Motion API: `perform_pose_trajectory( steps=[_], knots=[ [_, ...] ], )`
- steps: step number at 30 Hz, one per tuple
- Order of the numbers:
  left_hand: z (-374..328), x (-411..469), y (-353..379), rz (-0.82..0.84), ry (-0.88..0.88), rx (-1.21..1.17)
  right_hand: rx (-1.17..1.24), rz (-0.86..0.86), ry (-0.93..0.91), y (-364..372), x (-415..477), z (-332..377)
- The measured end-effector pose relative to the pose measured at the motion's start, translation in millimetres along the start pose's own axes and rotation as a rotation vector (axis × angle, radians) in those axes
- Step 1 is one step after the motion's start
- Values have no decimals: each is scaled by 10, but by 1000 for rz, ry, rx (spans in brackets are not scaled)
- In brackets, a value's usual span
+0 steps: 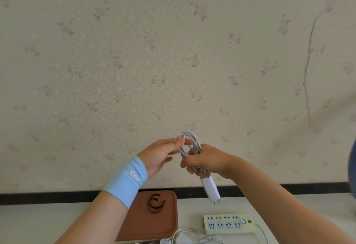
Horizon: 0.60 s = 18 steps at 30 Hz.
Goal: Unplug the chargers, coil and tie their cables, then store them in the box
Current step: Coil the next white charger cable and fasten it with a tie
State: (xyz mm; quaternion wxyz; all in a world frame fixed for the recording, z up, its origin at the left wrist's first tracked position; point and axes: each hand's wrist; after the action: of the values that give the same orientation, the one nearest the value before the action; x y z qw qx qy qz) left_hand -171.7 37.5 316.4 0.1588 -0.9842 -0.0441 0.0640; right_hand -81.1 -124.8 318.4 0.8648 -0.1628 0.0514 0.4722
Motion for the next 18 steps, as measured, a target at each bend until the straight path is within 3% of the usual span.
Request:
perform_pose_trajectory(
  steps=[2, 4, 7, 9, 13, 16, 18],
  knots=[
    [-16, 16, -79, -137, -58, 194, 10, 48, 8, -7, 11, 2],
    [-24, 47, -69, -278, -75, 3, 44, 111, 13, 31, 26, -3],
    [-91, 55, 1, -197, 46, -468, 118, 228, 56, 157, 73, -29],
    [-147, 29, 40, -164, 109, -484, 180, 285, 77, 231, 119, -57],
    [-124, 46, 97, -299, 89, -569, 318, 372, 85, 280, 157, -46],
    [-123, 50, 88, -173, 75, -683, 385, 382, 88, 263, 177, -50],
    [-137, 20, 91, -162, 82, -545, 397, 385, 94, 264, 189, -66]
  ],
)
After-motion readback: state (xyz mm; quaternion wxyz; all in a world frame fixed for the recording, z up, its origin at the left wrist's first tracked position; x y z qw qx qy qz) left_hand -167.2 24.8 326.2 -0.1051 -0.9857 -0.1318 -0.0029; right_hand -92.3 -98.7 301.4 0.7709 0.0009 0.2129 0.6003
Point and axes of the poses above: each hand's wrist, its own x-axis towards the middle knuckle, its own y-axis out of the palm, z = x × y, and after that the axes turned 13 degrees about x, right-handed
